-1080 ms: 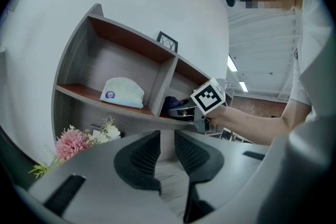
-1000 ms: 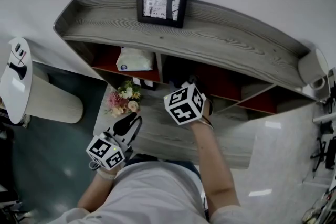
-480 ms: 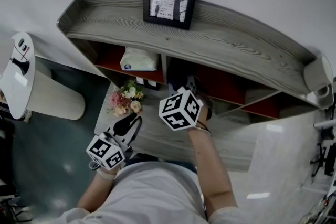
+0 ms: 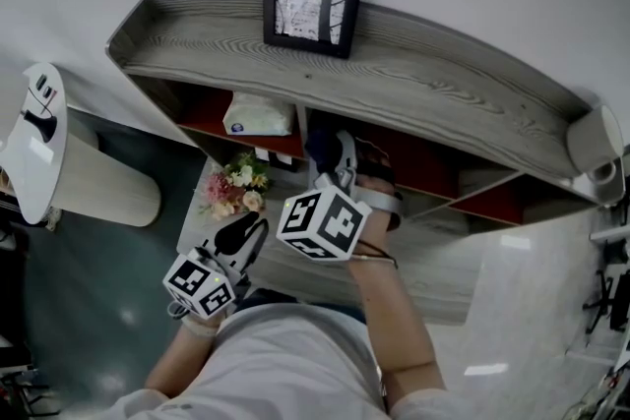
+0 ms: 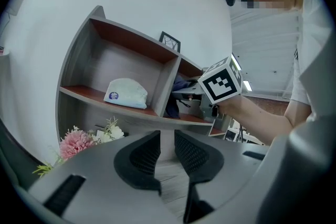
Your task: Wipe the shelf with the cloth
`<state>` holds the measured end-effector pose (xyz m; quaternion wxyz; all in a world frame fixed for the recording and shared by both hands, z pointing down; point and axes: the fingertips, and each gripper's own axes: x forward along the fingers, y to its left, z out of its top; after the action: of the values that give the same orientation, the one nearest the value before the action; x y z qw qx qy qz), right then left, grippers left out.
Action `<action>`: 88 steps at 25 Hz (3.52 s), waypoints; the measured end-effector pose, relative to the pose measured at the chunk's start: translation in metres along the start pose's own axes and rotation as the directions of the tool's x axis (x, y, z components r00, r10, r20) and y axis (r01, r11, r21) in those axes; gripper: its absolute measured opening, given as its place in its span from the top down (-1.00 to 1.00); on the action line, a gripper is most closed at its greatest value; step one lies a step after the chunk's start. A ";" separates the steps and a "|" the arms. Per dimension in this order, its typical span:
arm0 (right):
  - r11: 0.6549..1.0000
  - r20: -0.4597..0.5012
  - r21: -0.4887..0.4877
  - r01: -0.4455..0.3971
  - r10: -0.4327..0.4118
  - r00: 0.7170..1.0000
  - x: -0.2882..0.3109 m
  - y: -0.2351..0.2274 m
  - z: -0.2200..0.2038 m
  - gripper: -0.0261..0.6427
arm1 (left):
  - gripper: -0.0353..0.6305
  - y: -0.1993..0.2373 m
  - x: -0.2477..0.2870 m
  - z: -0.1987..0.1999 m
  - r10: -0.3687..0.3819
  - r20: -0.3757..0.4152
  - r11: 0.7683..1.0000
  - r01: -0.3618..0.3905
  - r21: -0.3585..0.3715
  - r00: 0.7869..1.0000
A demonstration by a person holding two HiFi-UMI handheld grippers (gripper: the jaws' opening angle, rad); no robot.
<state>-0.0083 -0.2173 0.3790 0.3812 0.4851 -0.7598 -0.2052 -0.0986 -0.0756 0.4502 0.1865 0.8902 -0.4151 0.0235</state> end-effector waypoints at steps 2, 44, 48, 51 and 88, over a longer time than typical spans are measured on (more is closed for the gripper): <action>0.999 0.004 -0.041 0.033 -0.033 0.999 -0.005 -0.008 0.008 0.67 | 0.61 0.001 -0.001 0.000 0.005 0.002 1.000 -0.005 -0.002 1.000; 0.932 -0.084 -0.351 0.085 -0.122 0.989 0.074 -0.017 -0.016 0.67 | 0.62 0.002 -0.005 0.001 0.014 0.002 1.000 -0.014 -0.006 1.000; 0.933 -0.122 -0.360 0.023 -0.072 0.990 0.074 -0.001 -0.029 0.67 | 0.61 0.003 -0.006 0.000 0.017 0.001 1.000 -0.017 -0.008 1.000; 0.934 -0.137 -0.357 -0.019 -0.033 0.990 0.072 0.014 -0.038 0.67 | 0.61 0.003 -0.006 -0.001 0.013 0.004 1.000 -0.013 -0.008 1.000; 0.805 -0.135 0.518 0.288 -0.255 0.957 -0.086 -0.068 -0.180 0.67 | 0.61 -0.093 0.074 -0.011 -0.343 -0.092 0.937 0.347 0.032 0.935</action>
<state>0.1920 -0.1601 0.4129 0.2205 0.6811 -0.6978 -0.0243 0.0205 -0.0717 0.4463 0.1840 0.9515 -0.2435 0.0383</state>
